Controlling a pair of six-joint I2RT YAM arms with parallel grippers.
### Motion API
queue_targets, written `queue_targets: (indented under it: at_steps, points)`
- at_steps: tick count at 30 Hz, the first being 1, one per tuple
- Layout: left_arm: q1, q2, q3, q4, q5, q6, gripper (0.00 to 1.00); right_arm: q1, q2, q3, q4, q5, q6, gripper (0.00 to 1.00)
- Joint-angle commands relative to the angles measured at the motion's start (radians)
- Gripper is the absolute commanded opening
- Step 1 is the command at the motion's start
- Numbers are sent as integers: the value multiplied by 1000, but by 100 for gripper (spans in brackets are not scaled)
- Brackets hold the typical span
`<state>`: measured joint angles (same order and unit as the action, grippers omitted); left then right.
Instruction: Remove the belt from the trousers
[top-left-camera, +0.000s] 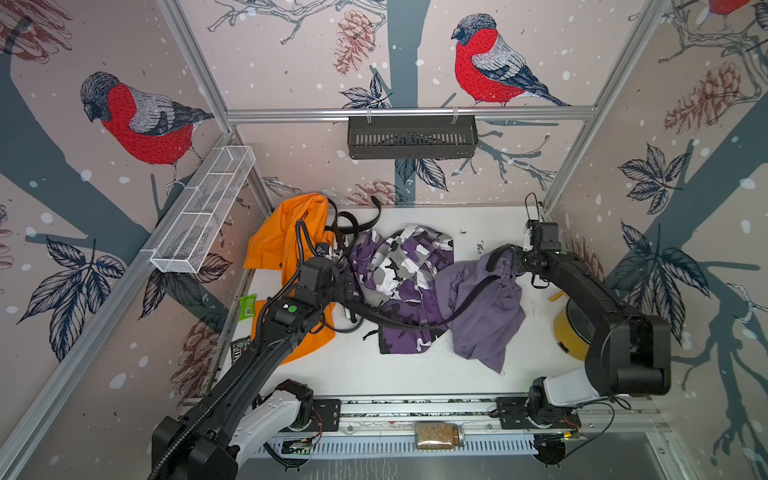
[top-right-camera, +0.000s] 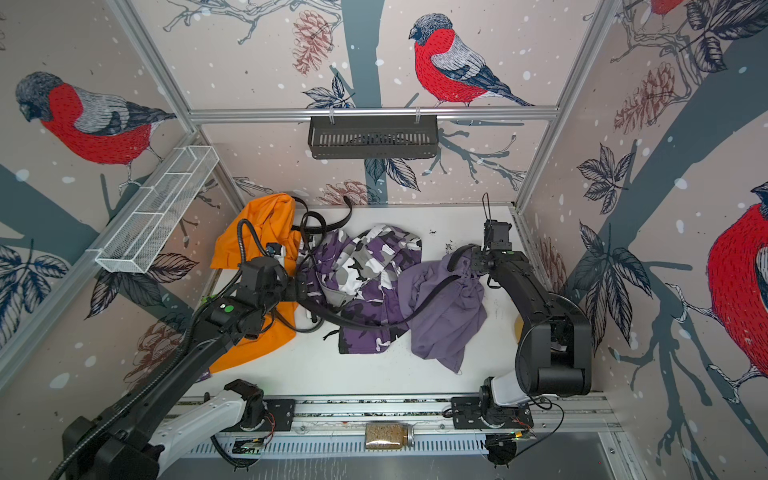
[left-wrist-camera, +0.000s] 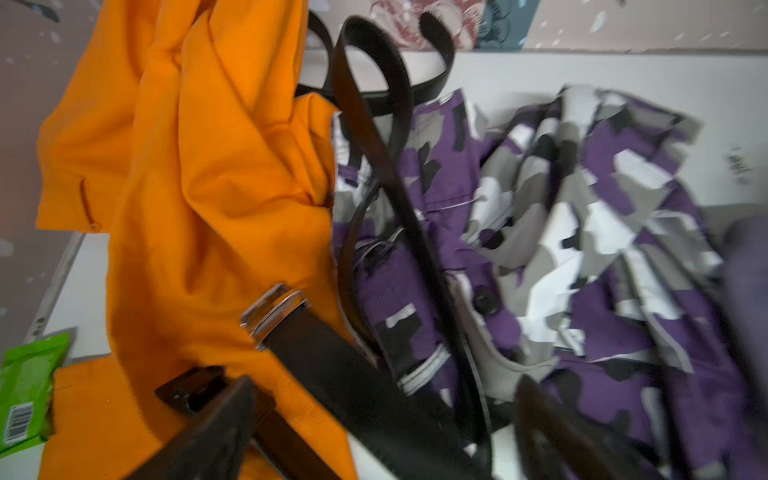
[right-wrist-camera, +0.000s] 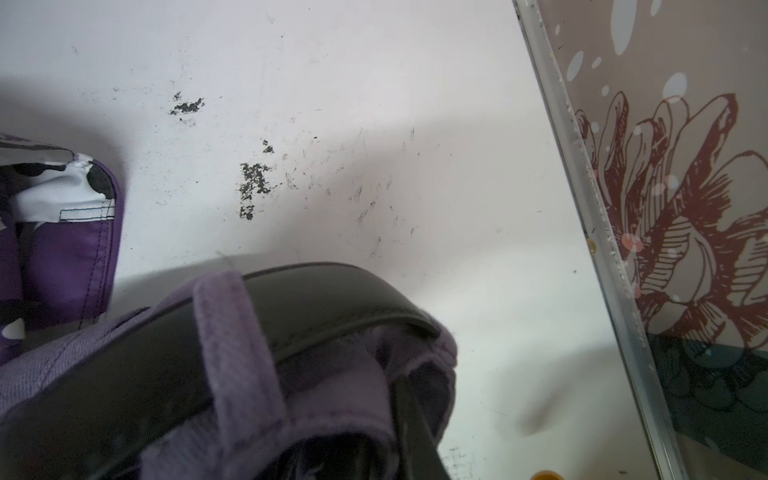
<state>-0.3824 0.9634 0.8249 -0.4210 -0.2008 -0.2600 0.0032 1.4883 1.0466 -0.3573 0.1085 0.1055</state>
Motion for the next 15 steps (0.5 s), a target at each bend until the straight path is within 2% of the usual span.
queue_targets:
  at_steps: [1, 3, 4, 7, 10, 13, 15]
  points:
    - [-18, -21, 61, -49, 165, 13, 99, 10, 5, 12, 8, -12, 0, 14]
    - [-64, 7, 108, -56, 218, 14, 99, 14, 7, 15, 6, -12, -2, 14]
    - [-117, 35, 139, -57, 227, 14, 99, 15, 9, 16, 6, -12, -3, 14]
    - [-364, 158, 230, -4, 164, 29, 99, 15, 6, 19, 2, -12, -6, 14]
    - [-555, 357, 342, 71, 153, 57, 99, 14, 4, 17, 1, -13, -8, 15]
    - [-677, 586, 475, 125, 146, 111, 99, 15, 3, 9, 4, -21, -8, 15]
    - [-703, 728, 585, 109, 129, 136, 99, 15, 5, 6, 5, -29, -9, 15]
